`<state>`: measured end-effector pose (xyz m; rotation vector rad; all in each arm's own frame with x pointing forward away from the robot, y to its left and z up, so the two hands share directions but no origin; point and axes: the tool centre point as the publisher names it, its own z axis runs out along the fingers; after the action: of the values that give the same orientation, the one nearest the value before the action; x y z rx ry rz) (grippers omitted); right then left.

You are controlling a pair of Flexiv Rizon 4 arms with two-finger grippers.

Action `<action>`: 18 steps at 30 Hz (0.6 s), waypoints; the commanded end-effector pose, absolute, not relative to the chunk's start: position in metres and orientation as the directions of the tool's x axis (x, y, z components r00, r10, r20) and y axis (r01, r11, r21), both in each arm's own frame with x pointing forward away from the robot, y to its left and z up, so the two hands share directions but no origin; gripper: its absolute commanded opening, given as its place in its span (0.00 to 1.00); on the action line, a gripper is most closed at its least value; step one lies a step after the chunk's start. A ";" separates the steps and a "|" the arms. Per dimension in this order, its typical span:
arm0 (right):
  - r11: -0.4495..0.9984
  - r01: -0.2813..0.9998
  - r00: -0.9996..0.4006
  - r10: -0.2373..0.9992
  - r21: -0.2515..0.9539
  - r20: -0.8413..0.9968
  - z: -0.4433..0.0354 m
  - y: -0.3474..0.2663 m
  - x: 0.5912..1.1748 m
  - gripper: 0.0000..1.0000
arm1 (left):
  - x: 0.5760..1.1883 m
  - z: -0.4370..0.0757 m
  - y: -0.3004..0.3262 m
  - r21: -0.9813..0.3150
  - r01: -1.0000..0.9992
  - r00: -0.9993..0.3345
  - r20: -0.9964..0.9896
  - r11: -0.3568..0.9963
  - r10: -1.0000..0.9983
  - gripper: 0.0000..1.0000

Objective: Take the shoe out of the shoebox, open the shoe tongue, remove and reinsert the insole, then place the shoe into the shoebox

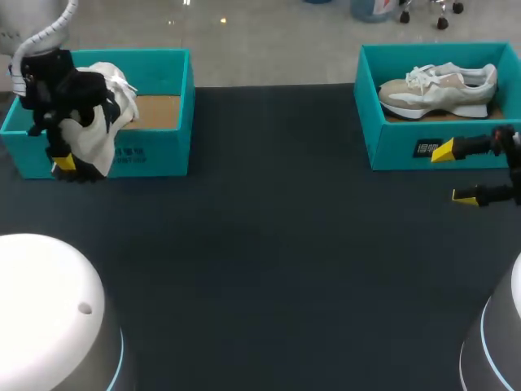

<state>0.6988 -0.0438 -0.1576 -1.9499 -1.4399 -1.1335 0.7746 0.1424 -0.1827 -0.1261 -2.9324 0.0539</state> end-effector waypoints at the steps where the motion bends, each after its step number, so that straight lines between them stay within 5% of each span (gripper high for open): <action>1: -0.347 0.932 0.115 0.554 0.104 0.824 -0.158 -0.043 0.698 1.00 | 0.783 -0.182 0.171 -0.094 0.088 -0.975 0.197 0.992 0.105 0.00; 18: -0.347 0.932 0.115 0.554 0.104 0.824 -0.158 -0.043 0.698 1.00 | 0.802 -0.185 0.188 -0.072 0.022 -0.978 0.204 0.997 0.036 0.00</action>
<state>0.6988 -0.0438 -0.1576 -1.9498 -1.4399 -1.1335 0.8011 0.1880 -0.1871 -0.0424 -2.9324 0.1078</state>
